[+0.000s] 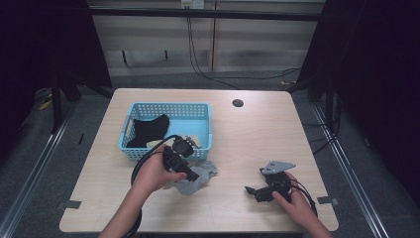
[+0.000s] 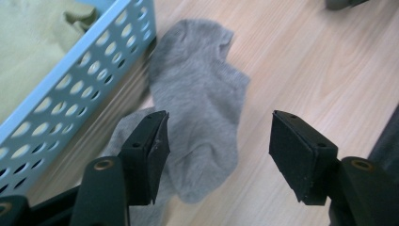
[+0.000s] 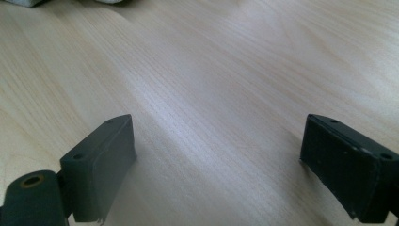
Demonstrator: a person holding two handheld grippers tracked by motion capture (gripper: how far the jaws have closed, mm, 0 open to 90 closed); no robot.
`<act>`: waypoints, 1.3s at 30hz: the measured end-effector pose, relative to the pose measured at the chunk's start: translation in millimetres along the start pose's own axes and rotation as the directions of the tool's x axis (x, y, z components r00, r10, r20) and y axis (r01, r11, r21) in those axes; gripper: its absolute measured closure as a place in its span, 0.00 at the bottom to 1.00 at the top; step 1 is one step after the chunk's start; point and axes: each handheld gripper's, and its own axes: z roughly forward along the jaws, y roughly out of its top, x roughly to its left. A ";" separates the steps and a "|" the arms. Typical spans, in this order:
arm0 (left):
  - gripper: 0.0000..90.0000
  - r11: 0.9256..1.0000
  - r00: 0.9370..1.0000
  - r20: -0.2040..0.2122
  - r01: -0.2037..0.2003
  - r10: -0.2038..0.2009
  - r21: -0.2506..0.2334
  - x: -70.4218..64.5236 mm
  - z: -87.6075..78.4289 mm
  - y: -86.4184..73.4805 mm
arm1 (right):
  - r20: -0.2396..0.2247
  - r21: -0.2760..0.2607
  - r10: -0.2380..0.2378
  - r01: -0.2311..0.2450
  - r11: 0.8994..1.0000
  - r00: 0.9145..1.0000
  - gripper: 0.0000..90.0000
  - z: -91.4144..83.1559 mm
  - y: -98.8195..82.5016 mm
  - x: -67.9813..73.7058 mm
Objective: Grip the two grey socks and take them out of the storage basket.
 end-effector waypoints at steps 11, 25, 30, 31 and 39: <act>0.35 0.997 0.998 -0.015 0.059 -0.060 -0.046 18.0 -3.2 -29.1 | -0.001 0.000 0.000 0.000 1.000 1.000 0.11 0.0 0.0 0.0; 0.32 0.986 0.996 -0.030 0.085 -0.090 -0.140 49.6 -8.4 -81.9 | -0.003 -0.002 0.001 -0.001 1.000 1.000 0.11 0.1 0.0 0.0; 0.31 0.978 0.994 -0.044 0.093 -0.103 -0.185 64.9 -2.3 -106.1 | -0.003 -0.002 0.000 0.000 1.000 1.000 0.11 0.1 0.0 0.0; 0.31 0.978 0.994 -0.048 0.091 -0.101 -0.186 67.8 -0.8 -110.5 | -0.003 -0.002 0.001 -0.001 1.000 1.000 0.11 0.2 0.0 0.0; 0.27 0.980 0.995 -0.098 -0.015 -0.005 -0.200 76.0 16.6 -132.1 | -0.003 -0.002 0.001 -0.001 1.000 1.000 0.11 0.2 0.0 0.0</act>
